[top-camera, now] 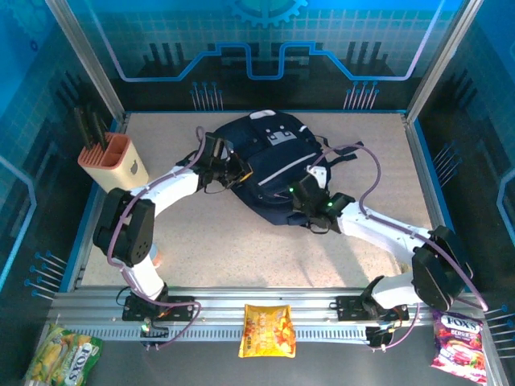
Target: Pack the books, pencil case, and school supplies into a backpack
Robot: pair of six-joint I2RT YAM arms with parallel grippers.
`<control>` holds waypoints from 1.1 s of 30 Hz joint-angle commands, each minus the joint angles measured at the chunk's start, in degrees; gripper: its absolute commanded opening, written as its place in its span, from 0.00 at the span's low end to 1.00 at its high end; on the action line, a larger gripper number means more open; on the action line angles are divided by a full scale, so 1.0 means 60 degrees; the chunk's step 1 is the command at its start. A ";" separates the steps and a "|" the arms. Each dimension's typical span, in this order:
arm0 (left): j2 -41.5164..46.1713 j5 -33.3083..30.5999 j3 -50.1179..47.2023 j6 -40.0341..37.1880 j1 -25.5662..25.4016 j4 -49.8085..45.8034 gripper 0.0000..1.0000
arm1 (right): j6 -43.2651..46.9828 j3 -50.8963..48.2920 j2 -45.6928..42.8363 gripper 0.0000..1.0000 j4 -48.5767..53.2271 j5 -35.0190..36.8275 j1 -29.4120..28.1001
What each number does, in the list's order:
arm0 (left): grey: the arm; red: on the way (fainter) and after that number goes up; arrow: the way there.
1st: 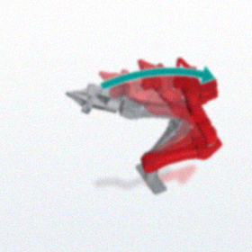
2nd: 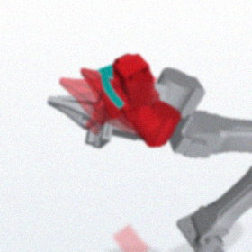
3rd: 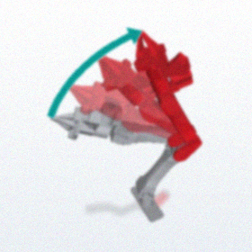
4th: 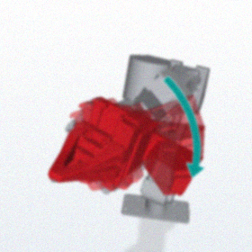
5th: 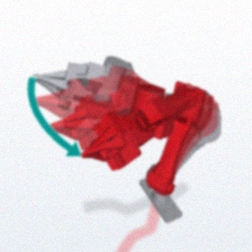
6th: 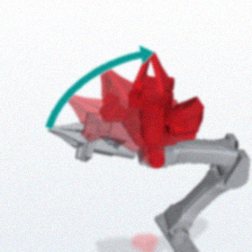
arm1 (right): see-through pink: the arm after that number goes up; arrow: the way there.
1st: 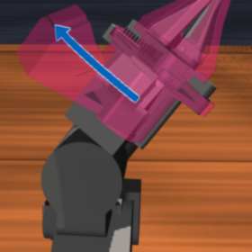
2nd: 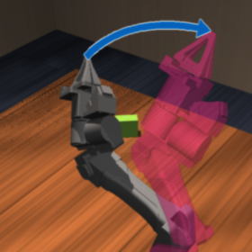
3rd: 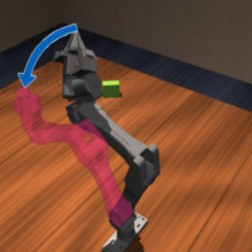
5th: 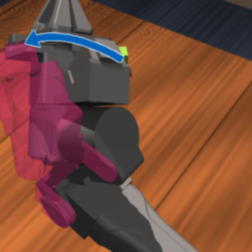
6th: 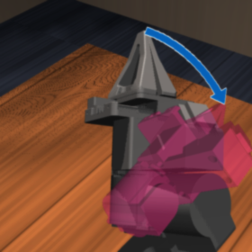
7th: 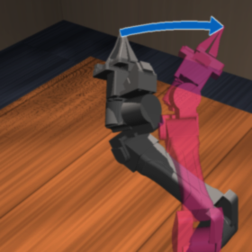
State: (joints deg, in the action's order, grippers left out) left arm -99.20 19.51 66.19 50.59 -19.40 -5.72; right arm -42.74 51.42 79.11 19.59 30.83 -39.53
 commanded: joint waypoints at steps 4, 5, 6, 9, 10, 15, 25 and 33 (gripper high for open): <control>0.1059 -0.0146 -0.0617 -0.0316 0.0509 0.0493 0.20 | 0.2812 0.0999 0.1004 0.00 -0.0936 -0.2823 0.0019; 0.1260 -0.0206 -0.0807 -0.0330 0.0583 0.0466 0.21 | 0.2904 0.1092 0.1143 0.00 -0.1071 -0.3048 -0.0066; 0.1514 -0.0295 -0.1060 -0.0331 0.0685 0.0411 0.21 | 0.2934 0.1192 0.1310 0.00 -0.1176 -0.3216 -0.0170; 0.2125 -0.0407 -0.1686 -0.0293 0.0913 0.0269 0.28 | 0.2699 0.1498 0.1655 0.00 -0.1038 -0.2676 -0.0506; 0.2284 -0.0420 -0.1864 -0.0290 0.0960 0.0199 0.31 | 0.2595 0.1527 0.1696 0.00 -0.0996 -0.2587 -0.0550; 0.2715 0.0115 -0.2682 0.0302 0.0923 0.0476 0.40 | 0.2722 0.1054 0.1283 0.19 -0.1319 -0.2606 -0.0529; 0.2746 -0.0590 -0.3522 0.2515 -0.0689 0.2174 0.44 | 0.2848 0.0014 -0.0041 0.46 -0.1787 -0.3123 0.0188; 0.1825 -0.1093 -0.3130 0.3278 -0.1083 0.2951 0.40 | 0.2999 -0.0832 -0.0696 0.73 -0.2464 -0.3414 0.0712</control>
State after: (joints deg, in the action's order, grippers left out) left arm -86.21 15.20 45.56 67.68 -25.36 9.61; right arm -25.56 47.64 76.62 7.79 11.68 -36.29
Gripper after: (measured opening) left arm 0.408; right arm 0.722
